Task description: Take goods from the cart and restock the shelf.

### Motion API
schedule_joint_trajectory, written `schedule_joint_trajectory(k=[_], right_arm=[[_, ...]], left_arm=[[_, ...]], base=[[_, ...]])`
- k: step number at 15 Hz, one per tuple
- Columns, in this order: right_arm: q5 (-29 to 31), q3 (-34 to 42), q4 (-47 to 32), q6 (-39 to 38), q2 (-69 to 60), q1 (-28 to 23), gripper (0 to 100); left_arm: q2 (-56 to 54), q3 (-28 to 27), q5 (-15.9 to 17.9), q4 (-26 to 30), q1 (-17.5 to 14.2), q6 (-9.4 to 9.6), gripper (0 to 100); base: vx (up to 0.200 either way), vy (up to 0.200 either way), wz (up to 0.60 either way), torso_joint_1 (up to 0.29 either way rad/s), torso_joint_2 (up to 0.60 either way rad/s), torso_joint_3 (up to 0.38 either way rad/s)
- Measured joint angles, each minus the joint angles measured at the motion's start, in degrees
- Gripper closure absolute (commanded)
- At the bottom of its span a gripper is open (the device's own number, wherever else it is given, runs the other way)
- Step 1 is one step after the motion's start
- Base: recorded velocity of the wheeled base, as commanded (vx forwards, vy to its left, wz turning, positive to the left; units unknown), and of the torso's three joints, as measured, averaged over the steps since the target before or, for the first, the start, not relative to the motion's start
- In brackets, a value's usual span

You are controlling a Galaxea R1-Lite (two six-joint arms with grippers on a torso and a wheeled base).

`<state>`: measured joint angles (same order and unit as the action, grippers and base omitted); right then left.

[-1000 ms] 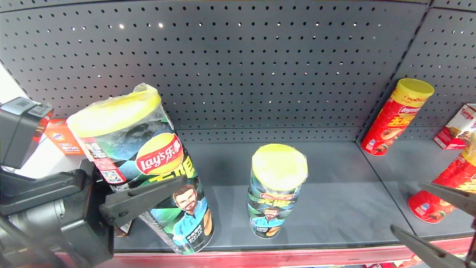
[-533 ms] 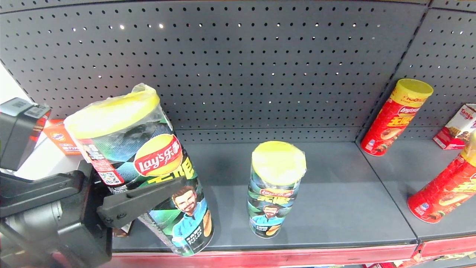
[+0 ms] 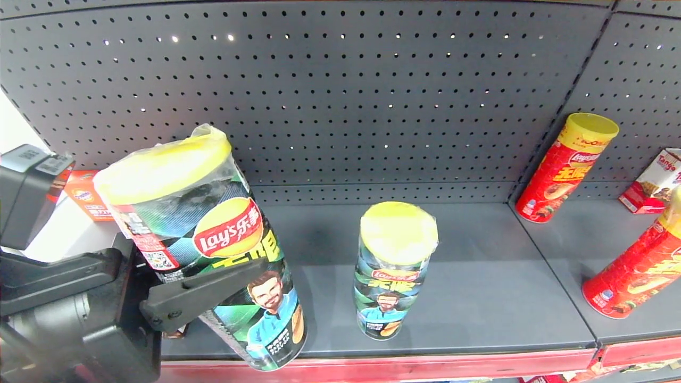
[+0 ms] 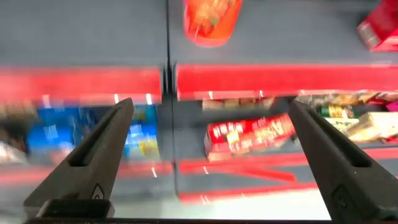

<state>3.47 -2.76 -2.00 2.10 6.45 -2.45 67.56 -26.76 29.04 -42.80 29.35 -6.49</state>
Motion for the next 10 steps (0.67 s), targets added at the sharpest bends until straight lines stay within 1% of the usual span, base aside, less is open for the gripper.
schedule_joint_trajectory(k=[2,4,5,7,10], right_arm=[[-0.7,1.8,1.8,-1.3,-1.2,-0.4,0],[-2.2,2.5,1.9,-1.5,-2.5,1.2,0],[-2.9,2.5,1.9,-1.7,-3.5,2.1,0],[-3.0,2.6,1.9,-1.7,-4.9,2.4,0],[-3.0,2.7,2.0,-1.8,-5.9,2.5,0]], left_arm=[[-0.3,1.1,0.0,0.0,-0.1,0.00,100],[-0.7,2.4,0.0,0.1,-0.1,0.33,100],[-0.8,2.6,0.0,0.1,-0.1,0.94,100],[-0.9,2.9,0.1,0.3,0.1,2.08,100],[-0.9,2.4,0.2,0.4,0.4,2.19,100]], base=[[0.000,0.000,0.00,0.000,0.00,0.000],[0.000,0.000,0.00,0.000,0.00,0.000],[0.000,0.000,0.00,0.000,0.00,0.000],[0.000,0.000,0.00,0.000,0.00,0.000],[0.000,0.000,0.00,0.000,0.00,0.000]])
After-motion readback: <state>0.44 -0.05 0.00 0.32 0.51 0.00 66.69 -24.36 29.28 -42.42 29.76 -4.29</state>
